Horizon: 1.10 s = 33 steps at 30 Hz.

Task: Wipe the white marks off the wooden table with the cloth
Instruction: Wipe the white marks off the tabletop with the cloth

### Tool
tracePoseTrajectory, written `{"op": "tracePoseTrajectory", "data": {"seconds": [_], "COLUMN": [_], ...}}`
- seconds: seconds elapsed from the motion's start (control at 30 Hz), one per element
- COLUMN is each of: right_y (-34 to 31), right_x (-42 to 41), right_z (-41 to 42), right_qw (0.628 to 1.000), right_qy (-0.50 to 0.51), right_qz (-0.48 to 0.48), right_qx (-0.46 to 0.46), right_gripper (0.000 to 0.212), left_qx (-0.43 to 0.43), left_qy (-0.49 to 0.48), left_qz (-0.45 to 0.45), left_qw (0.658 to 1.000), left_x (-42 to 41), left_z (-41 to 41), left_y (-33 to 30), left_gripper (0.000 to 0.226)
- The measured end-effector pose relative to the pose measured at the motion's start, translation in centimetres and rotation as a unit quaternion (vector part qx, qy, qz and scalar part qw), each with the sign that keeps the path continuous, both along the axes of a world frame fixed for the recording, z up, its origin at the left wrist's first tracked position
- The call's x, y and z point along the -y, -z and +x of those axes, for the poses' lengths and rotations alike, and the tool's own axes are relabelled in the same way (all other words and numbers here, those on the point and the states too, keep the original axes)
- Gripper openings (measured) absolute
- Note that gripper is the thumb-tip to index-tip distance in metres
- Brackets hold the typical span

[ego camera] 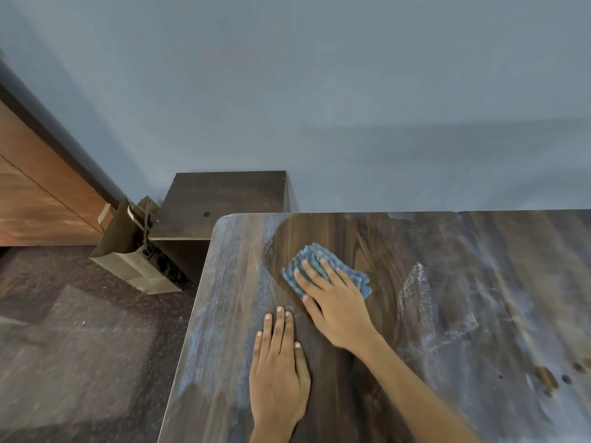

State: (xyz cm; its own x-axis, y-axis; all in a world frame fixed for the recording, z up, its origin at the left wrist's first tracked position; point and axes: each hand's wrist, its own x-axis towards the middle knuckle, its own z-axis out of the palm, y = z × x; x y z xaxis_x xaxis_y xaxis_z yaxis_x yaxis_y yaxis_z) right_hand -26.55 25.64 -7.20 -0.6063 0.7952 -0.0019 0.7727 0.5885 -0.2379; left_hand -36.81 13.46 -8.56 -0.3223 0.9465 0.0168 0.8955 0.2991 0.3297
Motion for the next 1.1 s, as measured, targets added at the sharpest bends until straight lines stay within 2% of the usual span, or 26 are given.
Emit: {"op": "tracePoseTrajectory", "data": {"seconds": [0.1,0.23,0.33,0.4,0.57,0.7,0.83,1.0,1.1], "right_y": [-0.1,-0.1,-0.5,-0.7,-0.4,-0.7,-1.1,-0.9,-1.0], "right_x": [2.6,-0.2,-3.0,-3.1,2.1,8.3,10.4,4.0,2.5], "right_z": [3.3,5.4,2.3,-0.1,-0.8,2.1,5.8,5.3,1.6], "right_qw": [1.0,0.984,0.963,0.97,0.996,0.999,0.992,0.955,0.959], "right_qy": [0.008,0.175,0.269,0.241,0.08,0.027,0.117,0.292,0.279], "right_qz": [0.025,-0.019,-0.031,-0.04,-0.031,-0.018,-0.022,-0.041,-0.056], "right_qx": [0.012,0.022,-0.001,-0.011,-0.003,-0.001,0.034,0.012,-0.009], "right_gripper": [0.047,0.052,0.052,0.051,0.048,0.046,0.047,0.052,0.052], "left_qx": [0.007,0.019,0.001,0.028,0.152,0.136,0.1,0.021,0.011], "left_qy": [0.001,0.0,-0.014,-0.023,-0.052,-0.042,-0.033,-0.002,0.031], "left_qz": [0.002,0.021,0.029,0.039,0.098,0.091,0.067,0.045,0.052], "left_qw": [1.0,1.0,0.999,0.999,0.982,0.986,0.992,0.999,0.998], "left_x": [0.1,0.3,0.4,0.6,0.9,1.0,0.9,0.4,0.5], "left_z": [-0.2,-0.1,0.0,-0.1,-0.4,-0.7,-0.8,-1.6,-2.6], "left_y": [0.5,0.4,0.2,-0.2,-0.8,-0.4,-0.2,-0.6,-0.8], "left_gripper": [0.052,0.055,0.057,0.054,0.046,0.044,0.045,0.04,0.038]}}
